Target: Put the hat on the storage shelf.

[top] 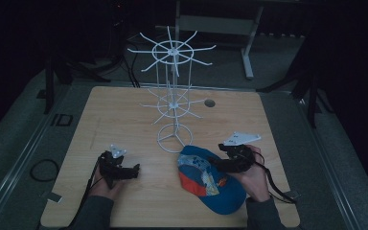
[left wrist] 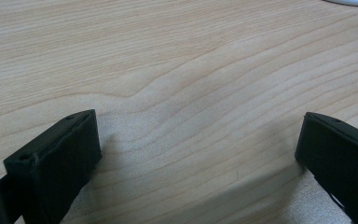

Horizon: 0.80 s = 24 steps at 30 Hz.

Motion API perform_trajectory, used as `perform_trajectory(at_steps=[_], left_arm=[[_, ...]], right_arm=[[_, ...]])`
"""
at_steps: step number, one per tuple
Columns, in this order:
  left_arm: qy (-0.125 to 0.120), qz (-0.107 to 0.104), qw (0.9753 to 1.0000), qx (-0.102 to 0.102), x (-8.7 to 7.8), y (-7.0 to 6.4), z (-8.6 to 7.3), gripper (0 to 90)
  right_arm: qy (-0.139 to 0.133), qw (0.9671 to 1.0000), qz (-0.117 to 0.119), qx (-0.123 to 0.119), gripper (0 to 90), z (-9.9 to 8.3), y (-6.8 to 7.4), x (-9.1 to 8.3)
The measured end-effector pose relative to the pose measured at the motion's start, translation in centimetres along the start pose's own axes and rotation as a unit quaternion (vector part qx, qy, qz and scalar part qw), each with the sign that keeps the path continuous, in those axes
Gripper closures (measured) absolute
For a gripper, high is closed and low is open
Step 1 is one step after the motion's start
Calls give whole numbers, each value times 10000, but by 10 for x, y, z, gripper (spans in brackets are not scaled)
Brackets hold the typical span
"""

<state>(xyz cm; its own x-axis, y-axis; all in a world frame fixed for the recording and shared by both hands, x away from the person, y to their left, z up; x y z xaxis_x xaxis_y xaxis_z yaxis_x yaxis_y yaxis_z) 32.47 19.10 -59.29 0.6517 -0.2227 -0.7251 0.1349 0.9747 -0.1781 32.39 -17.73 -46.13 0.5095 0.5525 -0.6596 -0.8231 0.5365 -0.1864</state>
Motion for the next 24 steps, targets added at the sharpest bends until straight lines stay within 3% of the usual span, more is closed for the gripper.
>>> perform_trajectory(at_steps=[17,24], left_arm=[[6,1,10000,7,0,0,0,0],[5,-2,10000,-2,0,0,0,0]], right_arm=[[221,9997,-76,21,360,0,0,8],[486,9987,96,-146,374,3,0,19]])
Point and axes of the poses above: each handheld gripper's, and its own axes: x roughly forward along the jaws, z roughly out of its top, y roughly to its left, the point moved 3 cm from there along x, roughly forward along the jaws, and after that the axes turned 14 degrees about -x, right-handed, at the moved point
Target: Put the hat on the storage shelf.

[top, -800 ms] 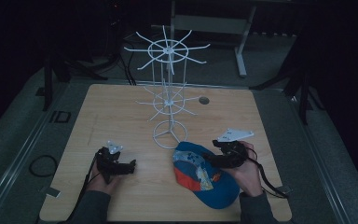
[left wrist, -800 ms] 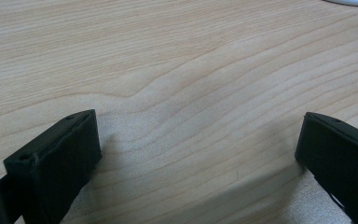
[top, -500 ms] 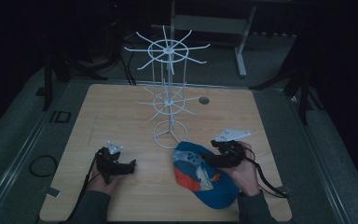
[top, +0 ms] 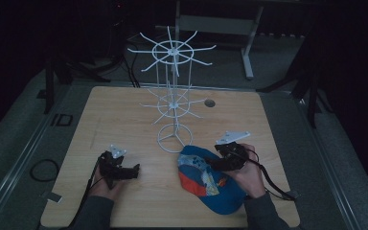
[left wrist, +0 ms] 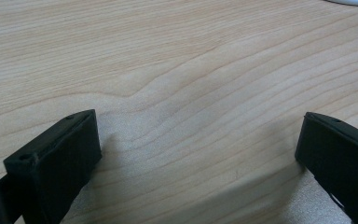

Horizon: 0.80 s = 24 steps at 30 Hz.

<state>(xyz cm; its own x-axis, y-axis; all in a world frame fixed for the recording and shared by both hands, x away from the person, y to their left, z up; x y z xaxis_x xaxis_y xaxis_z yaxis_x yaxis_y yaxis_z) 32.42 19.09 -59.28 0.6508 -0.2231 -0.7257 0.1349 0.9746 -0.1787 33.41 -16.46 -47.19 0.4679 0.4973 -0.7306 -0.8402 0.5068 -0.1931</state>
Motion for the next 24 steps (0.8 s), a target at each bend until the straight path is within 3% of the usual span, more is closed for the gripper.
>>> perform_trajectory(at_steps=[11,13,24], left_arm=[[4,1,10000,7,0,0,0,0],[3,1,10000,5,0,0,0,1],[-2,2,10000,10,0,0,0,1]], right_arm=[[293,9993,192,-135,362,5,-3,9],[350,9988,304,-174,425,5,-5,13],[474,9973,560,-90,445,7,-13,22]])
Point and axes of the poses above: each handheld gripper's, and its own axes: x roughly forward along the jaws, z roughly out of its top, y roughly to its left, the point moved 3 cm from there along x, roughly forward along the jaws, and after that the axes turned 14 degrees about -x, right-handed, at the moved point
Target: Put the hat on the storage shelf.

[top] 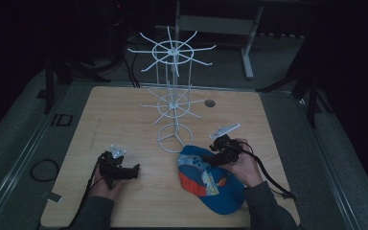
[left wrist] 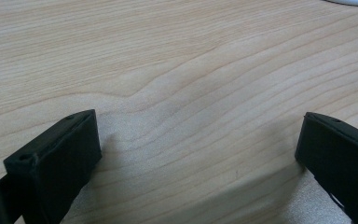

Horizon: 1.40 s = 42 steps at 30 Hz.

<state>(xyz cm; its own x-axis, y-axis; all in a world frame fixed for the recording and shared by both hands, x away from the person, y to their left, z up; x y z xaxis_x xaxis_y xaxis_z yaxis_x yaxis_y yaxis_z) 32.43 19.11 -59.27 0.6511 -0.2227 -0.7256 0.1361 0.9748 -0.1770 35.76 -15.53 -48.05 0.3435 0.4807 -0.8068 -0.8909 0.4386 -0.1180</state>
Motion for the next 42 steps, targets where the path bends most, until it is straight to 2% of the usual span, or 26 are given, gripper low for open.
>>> perform_trajectory(at_steps=[11,18,23,26,31,34,42], left_arm=[[-1,0,10000,-3,0,0,0,1],[4,-1,10000,-2,0,0,0,1],[5,2,10000,4,0,0,0,1],[7,1,10000,4,0,0,0,1],[8,2,10000,6,0,0,0,1],[8,1,10000,-2,0,0,0,1],[12,-2,10000,-3,0,0,0,1]], right_arm=[[170,9997,163,15,450,1,-5,11],[413,9987,288,-53,429,0,-8,22],[405,9986,339,-23,413,1,-10,26],[569,9976,368,-129,398,3,-9,32],[718,9963,434,-163,404,5,-8,39],[827,9952,496,-193,416,4,-7,44],[1077,9916,674,-237,523,4,-6,50]])
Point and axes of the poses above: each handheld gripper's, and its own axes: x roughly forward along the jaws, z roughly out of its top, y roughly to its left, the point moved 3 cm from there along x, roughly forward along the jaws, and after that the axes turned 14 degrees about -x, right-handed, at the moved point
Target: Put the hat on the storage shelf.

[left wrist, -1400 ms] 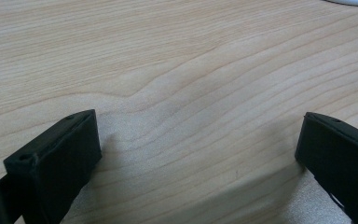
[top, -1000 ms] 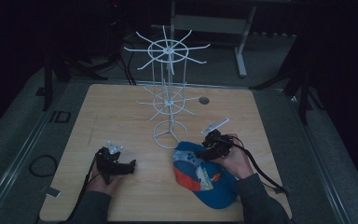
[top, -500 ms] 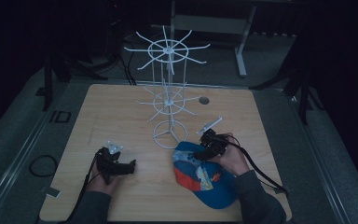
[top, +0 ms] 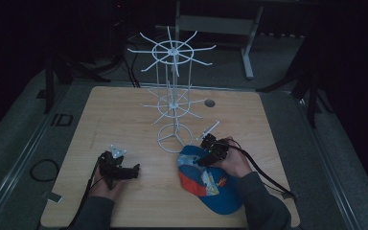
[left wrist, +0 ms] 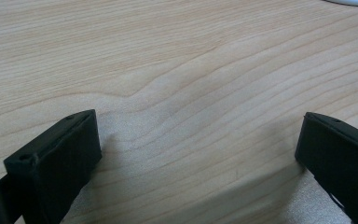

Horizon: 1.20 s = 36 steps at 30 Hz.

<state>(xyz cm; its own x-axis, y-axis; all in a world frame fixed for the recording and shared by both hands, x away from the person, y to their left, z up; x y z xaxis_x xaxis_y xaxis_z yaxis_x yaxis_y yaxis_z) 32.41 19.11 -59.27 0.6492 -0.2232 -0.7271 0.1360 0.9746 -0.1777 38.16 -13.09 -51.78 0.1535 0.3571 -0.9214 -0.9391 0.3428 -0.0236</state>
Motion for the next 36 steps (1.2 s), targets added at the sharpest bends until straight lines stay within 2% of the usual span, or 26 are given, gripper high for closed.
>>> perform_trajectory(at_steps=[6,7,10,14,16,27,36], left_arm=[[-5,2,10000,-1,0,0,0,1],[-5,2,10000,-1,0,0,0,1],[-5,2,10000,0,0,0,0,1],[-3,2,10000,1,0,0,0,1],[-3,4,10000,2,0,0,0,1],[-11,7,10000,1,0,0,0,1],[-14,9,10000,-7,1,0,1,1]], right_arm=[[133,9998,140,3,565,0,0,5],[226,9996,168,-91,578,-1,0,8],[285,9992,235,-121,613,-1,2,9],[319,9987,301,-269,822,-2,5,10],[228,9990,235,-294,869,-2,6,7],[-287,9994,2,-195,877,-2,6,-19],[-815,9966,-114,-103,876,-4,8,-46]])
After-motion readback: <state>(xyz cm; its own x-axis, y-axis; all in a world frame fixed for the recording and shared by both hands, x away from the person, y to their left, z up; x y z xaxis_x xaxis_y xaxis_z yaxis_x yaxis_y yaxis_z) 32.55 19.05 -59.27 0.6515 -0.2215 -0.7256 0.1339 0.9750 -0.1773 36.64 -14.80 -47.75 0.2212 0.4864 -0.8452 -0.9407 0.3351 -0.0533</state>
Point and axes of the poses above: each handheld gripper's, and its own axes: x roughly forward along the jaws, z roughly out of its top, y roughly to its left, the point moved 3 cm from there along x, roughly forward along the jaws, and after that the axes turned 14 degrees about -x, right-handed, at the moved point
